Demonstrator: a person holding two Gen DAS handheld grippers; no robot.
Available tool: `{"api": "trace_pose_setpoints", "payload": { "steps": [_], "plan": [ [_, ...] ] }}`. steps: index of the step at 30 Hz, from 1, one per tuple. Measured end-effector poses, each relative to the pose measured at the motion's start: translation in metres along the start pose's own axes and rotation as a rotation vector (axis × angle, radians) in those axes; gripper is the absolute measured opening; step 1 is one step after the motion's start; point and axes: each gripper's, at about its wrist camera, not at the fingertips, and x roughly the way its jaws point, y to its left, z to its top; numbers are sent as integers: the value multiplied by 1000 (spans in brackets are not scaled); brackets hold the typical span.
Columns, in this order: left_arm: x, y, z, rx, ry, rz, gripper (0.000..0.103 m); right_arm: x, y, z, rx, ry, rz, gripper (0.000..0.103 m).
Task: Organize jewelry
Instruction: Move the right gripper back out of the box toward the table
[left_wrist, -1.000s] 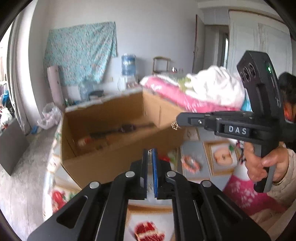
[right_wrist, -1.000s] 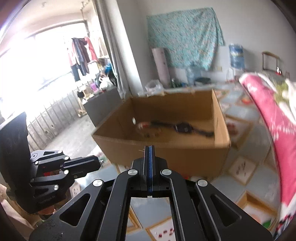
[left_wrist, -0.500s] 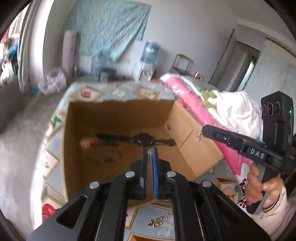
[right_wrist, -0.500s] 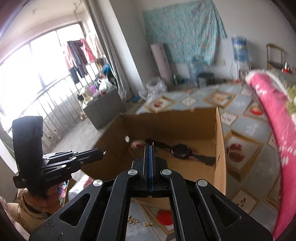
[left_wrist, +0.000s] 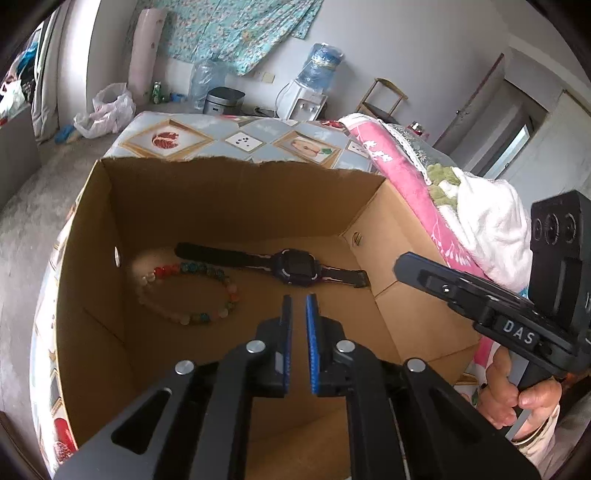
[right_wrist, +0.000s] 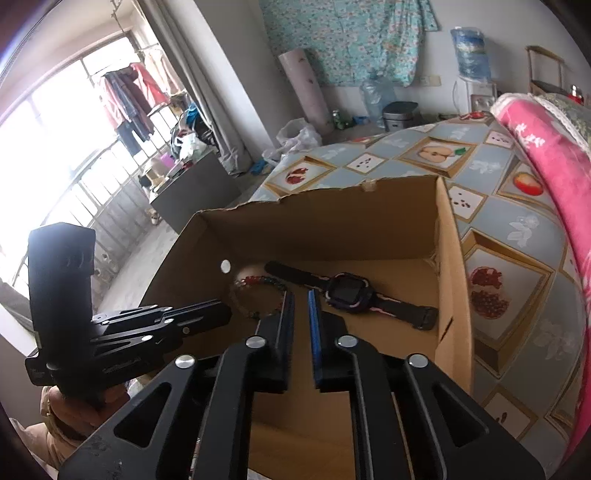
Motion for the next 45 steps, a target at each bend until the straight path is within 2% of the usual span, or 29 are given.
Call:
{"api": "trace_pose_setpoints", "payload": {
  "steps": [4,6,8,15,20,26,28,32,35,38,41,45],
  "plan": [
    [-5,1,-1,2,-19,-5,10,-15,0,-2,2,-33,1,16],
    [-14,-1,-2,11,-44,-11,11,-23,1,-1,1,-53,-2,27],
    [-25,-4,-4,24,-77,-16,11,-38,4,-3,-2,-85,-1,33],
    [-96,-18,-48,123,-212,-28,18,-101,17,-30,-77,-226,-24,34],
    [-135,-16,-87,168,-217,-77,23,-140,21,-53,-135,-269,-47,34],
    [-131,-9,-128,169,-132,-77,26,-131,29,-92,-141,-199,-27,34],
    [-124,-6,-139,157,-105,-67,26,-112,29,-109,-98,-125,7,35],
    [-102,-10,-151,164,-57,-57,26,-69,34,-141,-77,0,13,34],
    [-83,-19,-157,218,-42,-29,26,-40,35,-157,-54,70,5,31],
    [-57,-25,-165,286,-13,61,26,-14,38,-164,-59,120,-32,28],
    [-34,-24,-172,298,30,77,26,6,43,-161,-90,130,-73,28],
    [-19,-17,-177,293,51,88,26,21,43,-152,-88,137,-104,28]
  ]
}}
